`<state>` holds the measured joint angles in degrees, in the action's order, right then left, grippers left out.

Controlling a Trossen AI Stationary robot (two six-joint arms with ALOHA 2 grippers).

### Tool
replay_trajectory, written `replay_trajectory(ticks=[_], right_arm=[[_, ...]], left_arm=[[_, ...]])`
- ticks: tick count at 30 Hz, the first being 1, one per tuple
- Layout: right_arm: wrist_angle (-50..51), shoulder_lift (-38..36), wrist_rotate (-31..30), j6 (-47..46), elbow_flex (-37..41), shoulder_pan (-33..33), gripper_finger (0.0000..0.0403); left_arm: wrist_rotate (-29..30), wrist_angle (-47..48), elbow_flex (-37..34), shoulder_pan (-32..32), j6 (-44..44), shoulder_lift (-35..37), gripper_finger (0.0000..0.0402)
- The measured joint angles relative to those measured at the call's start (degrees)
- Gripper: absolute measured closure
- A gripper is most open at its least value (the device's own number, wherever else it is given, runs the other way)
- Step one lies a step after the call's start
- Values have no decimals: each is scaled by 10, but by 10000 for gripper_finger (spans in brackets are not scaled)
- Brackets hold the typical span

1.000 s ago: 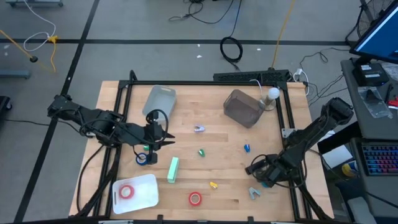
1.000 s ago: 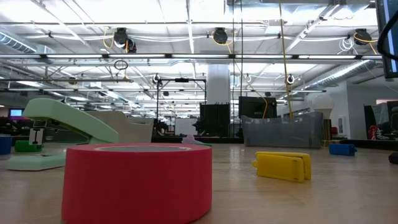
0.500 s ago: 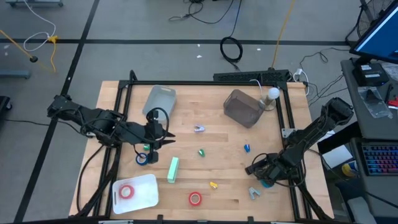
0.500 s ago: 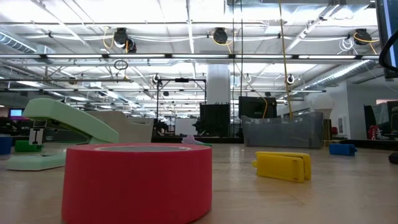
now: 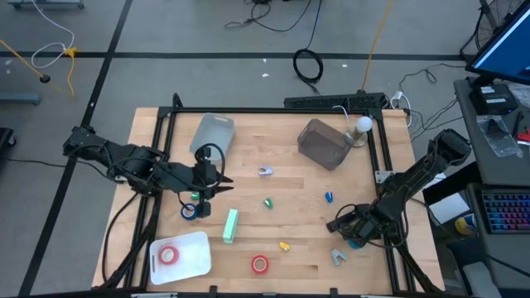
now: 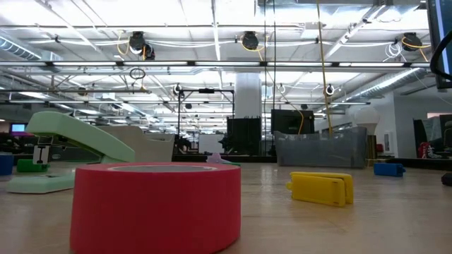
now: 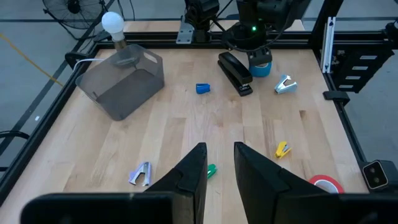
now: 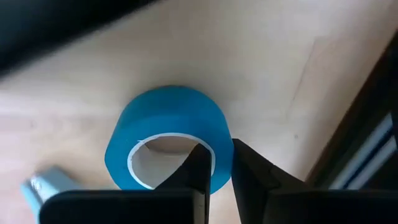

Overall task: Pick and place Stapler, Stapler remover, tape
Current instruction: Put the light blue tape into the white bin

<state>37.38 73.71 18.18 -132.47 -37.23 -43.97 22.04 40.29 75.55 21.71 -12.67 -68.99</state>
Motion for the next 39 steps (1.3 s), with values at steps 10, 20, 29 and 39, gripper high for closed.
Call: replay_trajectory(ticks=[10, 20, 29, 39], right_arm=[[-41, -83, -23, 34, -53, -15, 372], [-211, -112, -348, 189, -74, 13, 372], [-327, -112, -425, 483, -74, 125, 372], [-414, -112, -497, 765, -74, 222, 372]], left_arm=[[-34, -1, 0, -1, -1, -4, 316], [-94, -11, 0, -25, -2, -42, 316], [-186, -51, 0, -68, 39, -67, 316], [-264, -141, 0, -99, 48, -108, 316]])
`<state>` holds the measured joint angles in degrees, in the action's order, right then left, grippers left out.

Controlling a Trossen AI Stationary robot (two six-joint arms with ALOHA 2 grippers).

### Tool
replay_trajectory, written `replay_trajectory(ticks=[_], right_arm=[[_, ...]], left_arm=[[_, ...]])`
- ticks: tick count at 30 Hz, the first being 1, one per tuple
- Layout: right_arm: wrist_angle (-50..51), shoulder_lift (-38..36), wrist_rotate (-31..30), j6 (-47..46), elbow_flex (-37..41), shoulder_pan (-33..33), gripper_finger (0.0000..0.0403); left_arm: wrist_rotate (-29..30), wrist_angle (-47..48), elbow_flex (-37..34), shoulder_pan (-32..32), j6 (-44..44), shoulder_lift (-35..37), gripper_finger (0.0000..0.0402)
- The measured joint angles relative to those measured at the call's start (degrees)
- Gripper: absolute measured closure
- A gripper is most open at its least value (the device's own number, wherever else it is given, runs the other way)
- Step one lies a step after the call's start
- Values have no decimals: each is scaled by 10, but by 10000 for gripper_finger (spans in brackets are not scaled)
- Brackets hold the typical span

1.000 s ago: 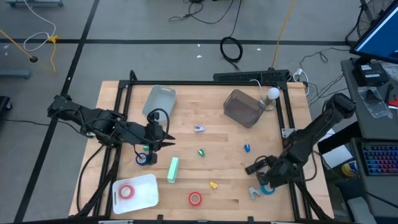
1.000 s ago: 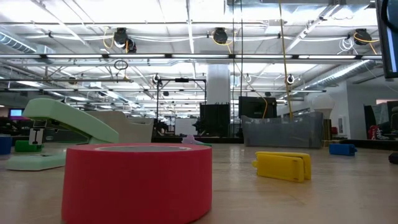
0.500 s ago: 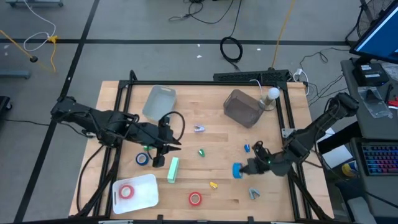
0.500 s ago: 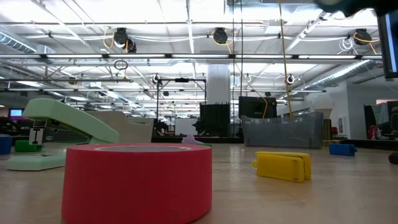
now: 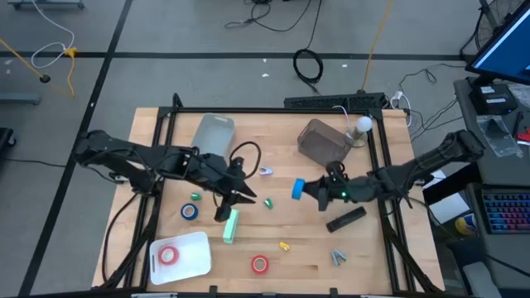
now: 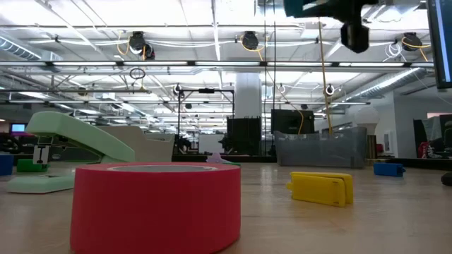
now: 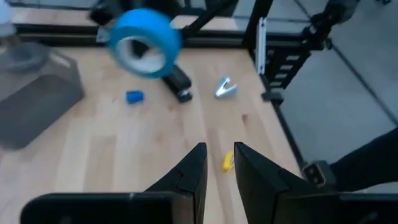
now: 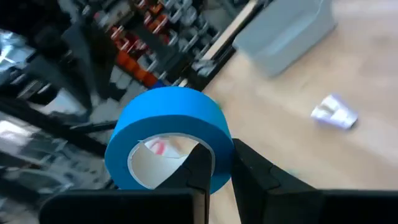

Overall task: Pick and place Stapler, Stapler remover, tape
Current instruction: Put the light blue tape into the white bin

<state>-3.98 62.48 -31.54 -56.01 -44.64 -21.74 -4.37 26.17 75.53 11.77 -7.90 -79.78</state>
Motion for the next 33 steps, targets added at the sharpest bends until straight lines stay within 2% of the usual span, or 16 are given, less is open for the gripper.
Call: replay_trajectory(ticks=[9, 12, 18, 24, 27, 33], right_arm=[[-22, 0, 14, 134, 0, 27, 372], [-22, 0, 24, 161, 0, 27, 372], [-22, -11, 47, 205, 0, 21, 372], [-23, -33, 46, 241, 0, 22, 372], [-21, -43, 48, 244, 0, 22, 372], [-17, -47, 46, 252, 0, 22, 372]], left_arm=[[3, -166, 0, -9, -22, -63, 316], [34, -207, 0, -12, -54, -83, 316], [101, -212, 0, -12, -133, -111, 316], [109, -186, 0, -12, -240, -123, 316], [123, -186, 0, -12, -259, -122, 316], [125, -247, 0, -12, -261, -122, 316]])
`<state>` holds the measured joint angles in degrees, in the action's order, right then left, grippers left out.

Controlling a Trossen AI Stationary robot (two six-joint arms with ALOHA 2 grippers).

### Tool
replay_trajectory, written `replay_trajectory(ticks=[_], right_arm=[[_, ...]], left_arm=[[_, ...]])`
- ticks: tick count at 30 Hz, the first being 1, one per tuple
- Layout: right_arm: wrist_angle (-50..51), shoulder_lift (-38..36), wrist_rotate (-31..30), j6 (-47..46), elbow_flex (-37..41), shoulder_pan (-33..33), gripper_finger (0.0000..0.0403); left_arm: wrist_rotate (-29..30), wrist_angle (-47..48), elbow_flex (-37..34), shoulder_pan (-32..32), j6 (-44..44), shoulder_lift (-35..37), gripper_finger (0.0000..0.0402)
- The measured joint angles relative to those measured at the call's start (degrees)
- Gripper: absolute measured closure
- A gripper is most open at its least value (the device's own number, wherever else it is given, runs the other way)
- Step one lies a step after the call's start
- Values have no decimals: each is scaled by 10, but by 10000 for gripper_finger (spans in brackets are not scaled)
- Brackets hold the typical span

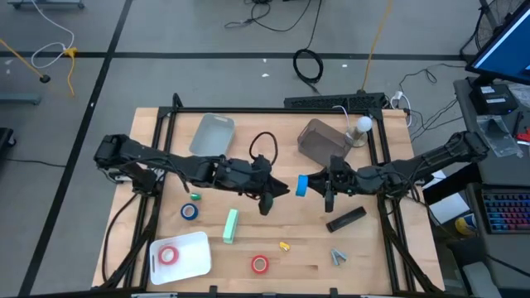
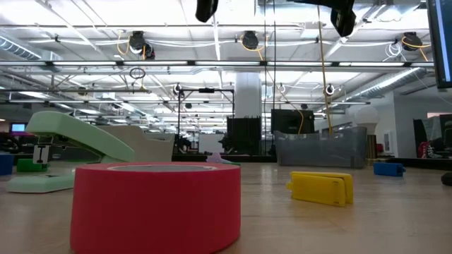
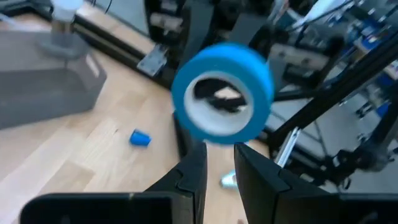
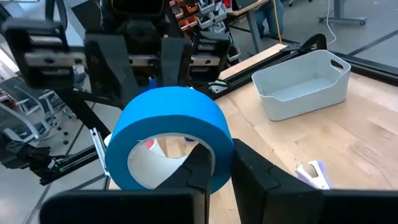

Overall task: Pick and place Stapler, Stapler remover, tape
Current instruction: Put the light blue tape into the white bin

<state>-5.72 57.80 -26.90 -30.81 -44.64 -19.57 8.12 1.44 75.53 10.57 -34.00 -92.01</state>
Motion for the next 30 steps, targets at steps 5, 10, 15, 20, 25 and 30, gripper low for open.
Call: replay_trajectory(ticks=[5, 10, 15, 20, 25, 30], right_arm=[[0, 0, 0, -1, 0, 0, 372], [-1, 0, 0, -14, 0, 0, 372], [-2, 0, 0, -26, 0, 1, 372], [-4, 2, 0, -30, 0, 1, 372], [6, 1, 6, -28, 0, 3, 372], [4, 0, 5, -29, 0, 3, 372]], left_arm=[[-5, -19, 0, 1, 0, -8, 316], [0, -31, 0, 1, 4, -7, 316], [3, -59, 0, 0, 10, -7, 316], [-4, -99, 0, 3, 9, -28, 316], [-10, -122, 0, 4, 6, -46, 316], [-19, -147, 0, 4, 8, -47, 316]])
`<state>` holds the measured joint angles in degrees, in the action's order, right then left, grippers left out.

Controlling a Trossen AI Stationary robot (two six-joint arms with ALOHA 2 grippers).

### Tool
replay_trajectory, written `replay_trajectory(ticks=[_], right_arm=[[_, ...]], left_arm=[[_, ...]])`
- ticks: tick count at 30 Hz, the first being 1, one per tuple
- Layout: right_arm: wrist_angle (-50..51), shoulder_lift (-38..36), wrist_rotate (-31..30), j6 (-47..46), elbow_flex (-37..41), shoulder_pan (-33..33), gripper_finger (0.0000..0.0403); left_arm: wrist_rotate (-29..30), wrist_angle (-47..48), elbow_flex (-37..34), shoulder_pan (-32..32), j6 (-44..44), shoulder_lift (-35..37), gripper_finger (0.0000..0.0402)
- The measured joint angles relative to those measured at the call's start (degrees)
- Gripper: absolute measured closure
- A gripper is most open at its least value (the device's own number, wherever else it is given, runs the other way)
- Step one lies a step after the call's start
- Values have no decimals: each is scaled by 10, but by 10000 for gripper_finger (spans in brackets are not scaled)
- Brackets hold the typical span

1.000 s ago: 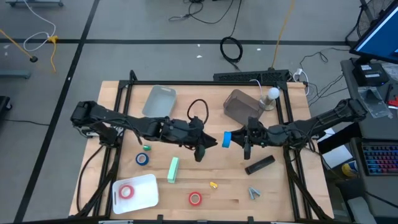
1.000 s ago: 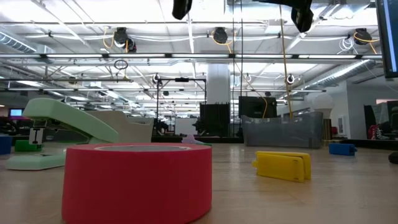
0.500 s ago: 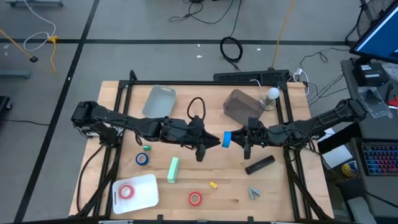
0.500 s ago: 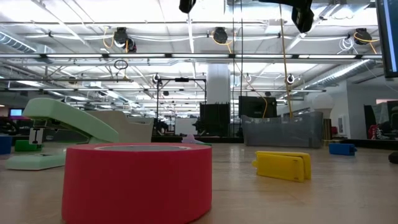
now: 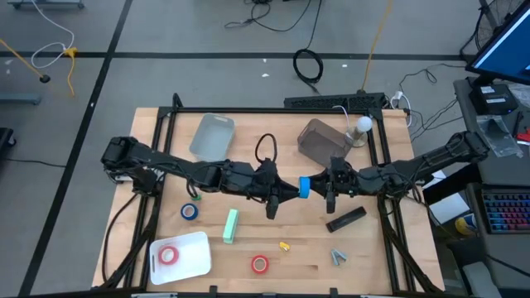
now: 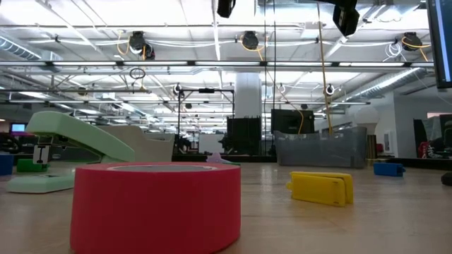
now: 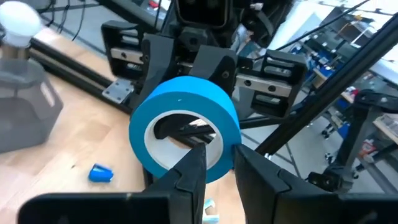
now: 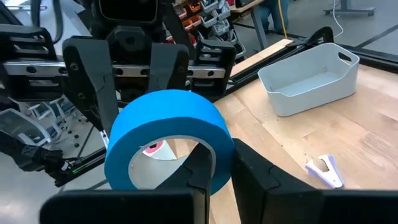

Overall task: Pick and place Stapler, Stapler remover, tape
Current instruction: Put the light blue tape into the white bin

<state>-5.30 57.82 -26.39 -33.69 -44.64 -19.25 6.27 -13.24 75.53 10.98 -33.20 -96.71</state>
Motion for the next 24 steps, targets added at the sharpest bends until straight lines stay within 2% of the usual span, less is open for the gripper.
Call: replay_trajectory(ticks=[9, 19, 24], right_arm=[[-6, 0, 13, -1, -1, 0, 372], [-32, -1, 11, 2, -1, 1, 372], [-34, 4, 11, 0, 0, 11, 372]], left_arm=[[-45, -13, -1, 2, 4, 2, 316], [-44, -19, -1, 2, 13, 12, 316], [-21, -36, -1, 3, 18, 5, 316]])
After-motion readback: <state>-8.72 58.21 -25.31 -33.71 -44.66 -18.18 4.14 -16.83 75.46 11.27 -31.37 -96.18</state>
